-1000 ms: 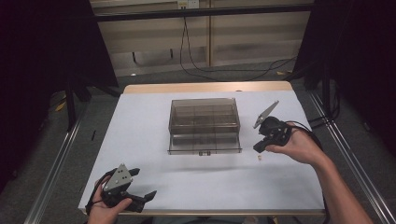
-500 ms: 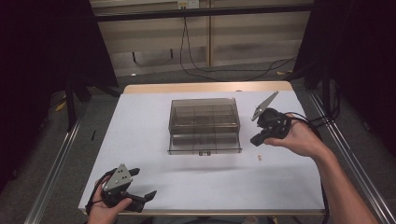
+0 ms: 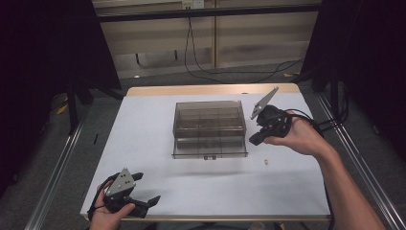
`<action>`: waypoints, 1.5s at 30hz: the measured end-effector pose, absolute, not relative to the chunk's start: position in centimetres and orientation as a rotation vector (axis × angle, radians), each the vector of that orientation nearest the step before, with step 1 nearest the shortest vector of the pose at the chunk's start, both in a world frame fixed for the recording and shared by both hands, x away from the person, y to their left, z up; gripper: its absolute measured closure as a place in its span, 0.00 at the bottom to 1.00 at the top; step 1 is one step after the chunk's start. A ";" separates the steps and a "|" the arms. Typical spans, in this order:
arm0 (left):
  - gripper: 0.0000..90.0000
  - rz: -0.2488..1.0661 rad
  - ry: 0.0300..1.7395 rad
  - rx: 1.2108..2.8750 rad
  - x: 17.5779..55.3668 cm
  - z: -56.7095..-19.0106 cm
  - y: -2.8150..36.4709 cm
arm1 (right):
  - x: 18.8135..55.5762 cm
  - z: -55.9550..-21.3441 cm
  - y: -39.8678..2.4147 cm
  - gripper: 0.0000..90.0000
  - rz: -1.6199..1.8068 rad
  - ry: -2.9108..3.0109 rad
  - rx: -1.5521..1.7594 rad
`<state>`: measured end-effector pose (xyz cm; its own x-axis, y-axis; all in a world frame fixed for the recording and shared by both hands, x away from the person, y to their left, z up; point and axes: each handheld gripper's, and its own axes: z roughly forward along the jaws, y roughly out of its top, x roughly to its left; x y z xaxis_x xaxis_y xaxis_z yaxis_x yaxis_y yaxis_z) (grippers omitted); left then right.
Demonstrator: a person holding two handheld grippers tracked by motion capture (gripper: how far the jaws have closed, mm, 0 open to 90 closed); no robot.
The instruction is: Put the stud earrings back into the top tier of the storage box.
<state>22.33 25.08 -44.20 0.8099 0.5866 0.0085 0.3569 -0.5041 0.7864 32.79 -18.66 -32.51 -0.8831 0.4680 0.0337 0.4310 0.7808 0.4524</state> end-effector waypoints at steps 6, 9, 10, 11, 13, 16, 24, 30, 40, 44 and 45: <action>0.06 0.346 0.692 2.145 22.3 -44.2 25.2 | 33.2 -32.2 -17.3 0.96 0.723 2.896 0.698; 0.06 0.346 0.692 2.142 22.3 -44.2 25.2 | 33.4 -32.0 -16.6 0.96 0.727 2.903 0.682; 0.06 0.346 0.690 2.142 22.3 -44.2 25.2 | 33.5 -32.0 -16.4 0.96 0.735 2.898 0.674; 0.06 0.344 0.691 2.141 22.3 -44.2 25.2 | 33.5 -31.9 -16.2 0.96 0.736 2.902 0.672; 0.06 0.344 0.697 2.138 22.3 -44.2 25.2 | 33.7 -31.9 -15.8 0.96 0.739 2.904 0.656; 0.06 0.342 0.701 2.134 22.3 -44.2 25.2 | 33.9 -31.9 -15.3 0.96 0.746 2.911 0.647; 0.06 0.340 0.698 2.141 22.3 -44.2 25.2 | 34.3 -31.9 -14.1 0.96 0.732 2.927 0.624; 0.06 0.341 0.702 2.136 22.3 -44.2 25.3 | 34.6 -32.3 -12.9 0.96 0.711 2.939 0.607; 0.05 0.347 0.687 2.148 22.3 -44.3 25.2 | 35.2 -32.6 -10.9 0.96 0.693 2.951 0.574; 0.05 0.345 0.691 2.145 22.3 -44.3 25.2 | 35.5 -33.1 -10.2 0.96 0.683 2.959 0.555; 0.05 0.345 0.690 2.145 22.3 -44.2 25.2 | 35.5 -33.1 -10.0 0.96 0.673 2.965 0.570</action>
<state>22.29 25.23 -44.25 0.8112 0.5848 0.0050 0.3551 -0.4993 0.7903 35.50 -9.99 -33.11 -0.9310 0.3635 0.0334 0.3423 0.8375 0.4259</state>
